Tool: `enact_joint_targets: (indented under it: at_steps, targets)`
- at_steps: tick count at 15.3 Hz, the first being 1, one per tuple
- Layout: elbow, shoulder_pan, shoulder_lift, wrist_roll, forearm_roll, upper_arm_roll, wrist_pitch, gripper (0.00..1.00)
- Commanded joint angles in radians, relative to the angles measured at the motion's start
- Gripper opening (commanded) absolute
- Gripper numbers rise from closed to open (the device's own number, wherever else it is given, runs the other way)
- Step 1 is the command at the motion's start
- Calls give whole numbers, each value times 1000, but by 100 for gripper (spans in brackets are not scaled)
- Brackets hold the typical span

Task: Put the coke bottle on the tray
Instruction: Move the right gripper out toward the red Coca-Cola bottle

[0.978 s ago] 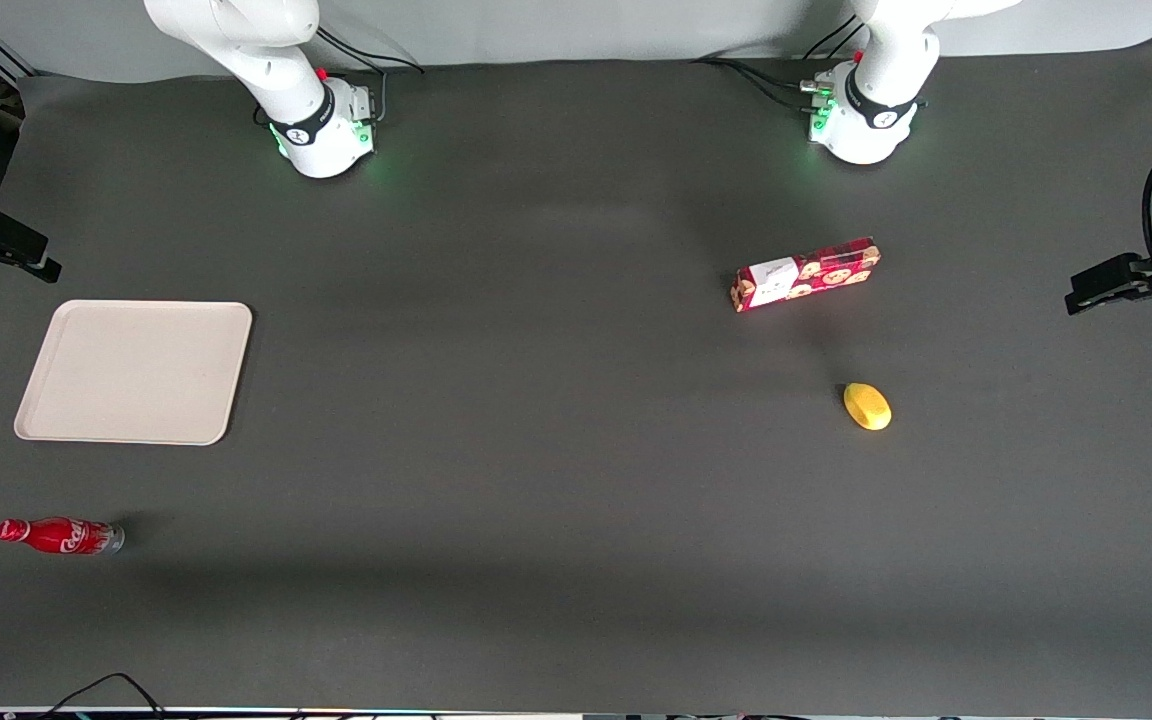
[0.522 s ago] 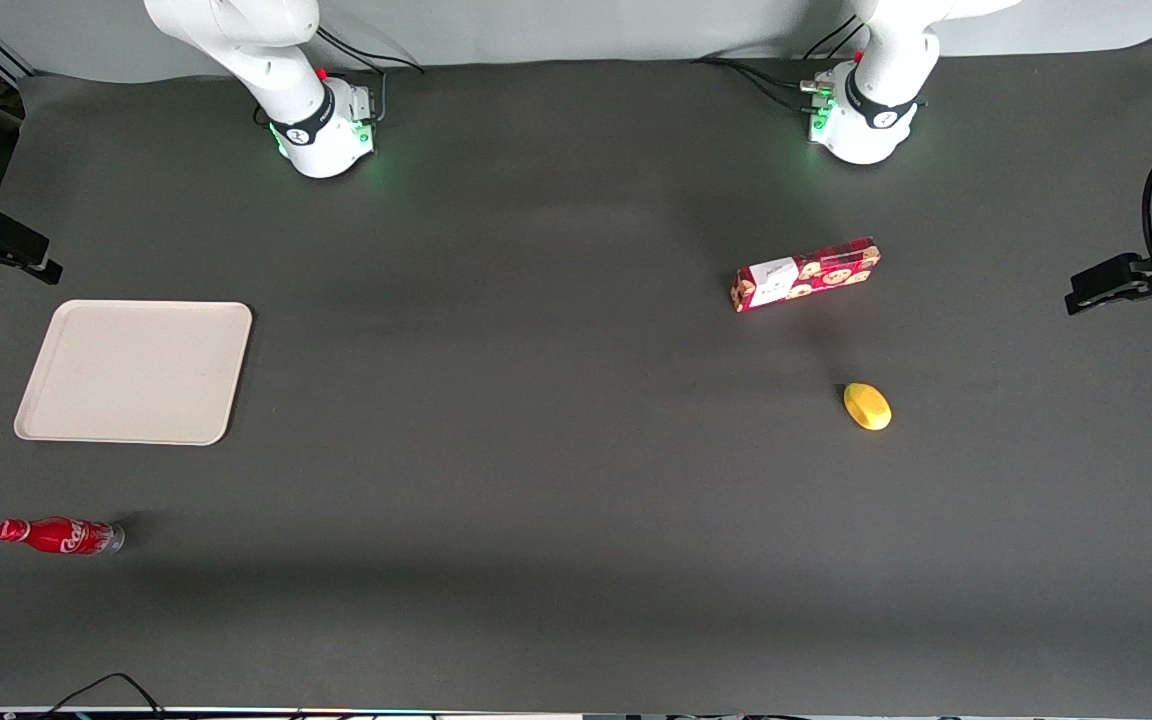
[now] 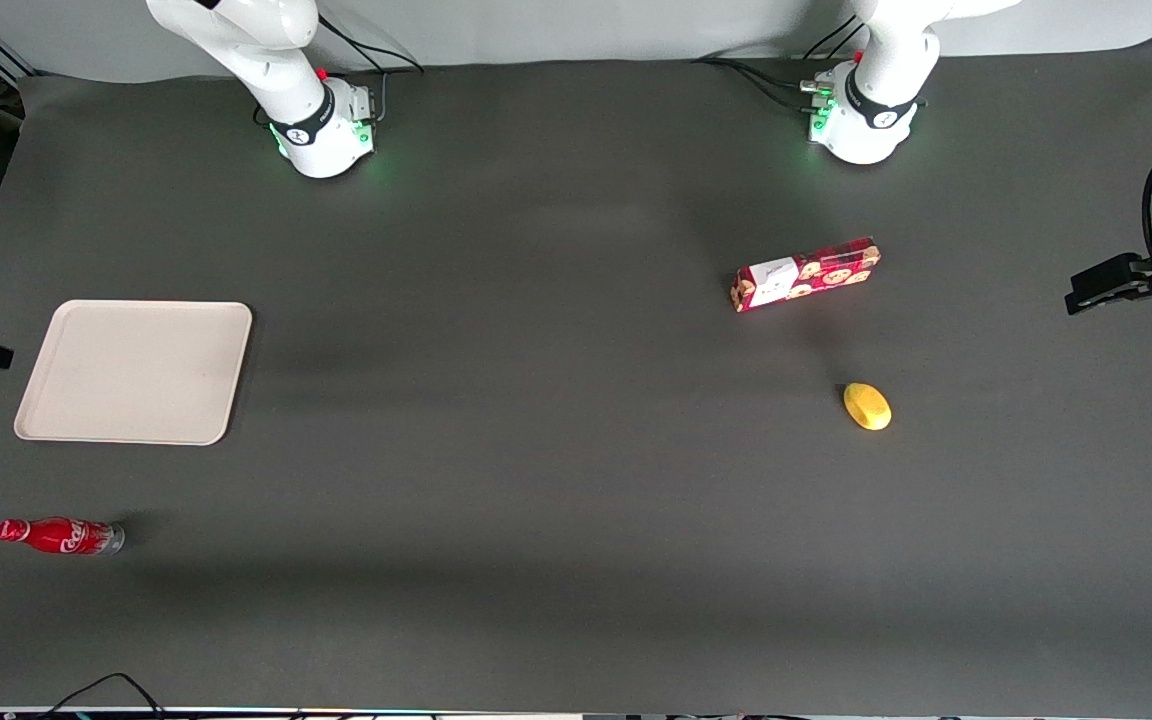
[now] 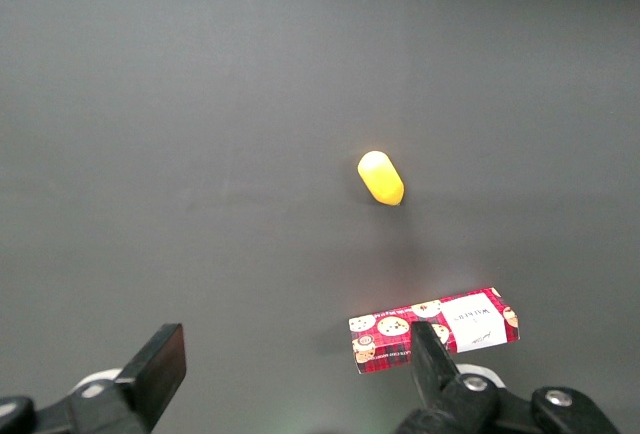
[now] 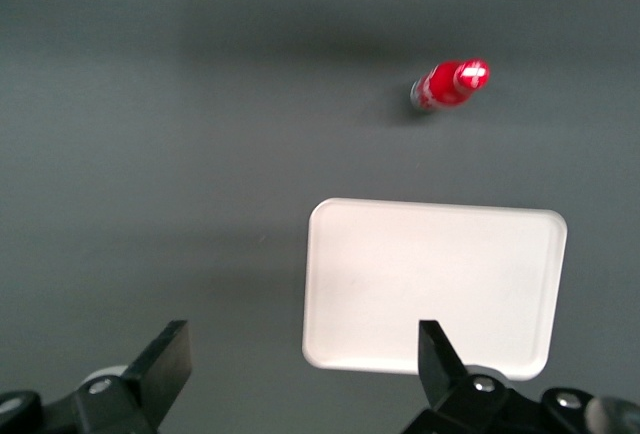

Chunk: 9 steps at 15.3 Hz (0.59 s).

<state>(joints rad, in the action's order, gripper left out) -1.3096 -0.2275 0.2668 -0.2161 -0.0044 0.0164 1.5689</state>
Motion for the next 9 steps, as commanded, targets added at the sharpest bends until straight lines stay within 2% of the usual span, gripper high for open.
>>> enact_joint_targets:
  at_steps: [1, 9]
  targets:
    - [122, -27, 147, -103, -2, -1, 57, 100]
    - [210, -88, 354, -252, -19, -3, 275, 100]
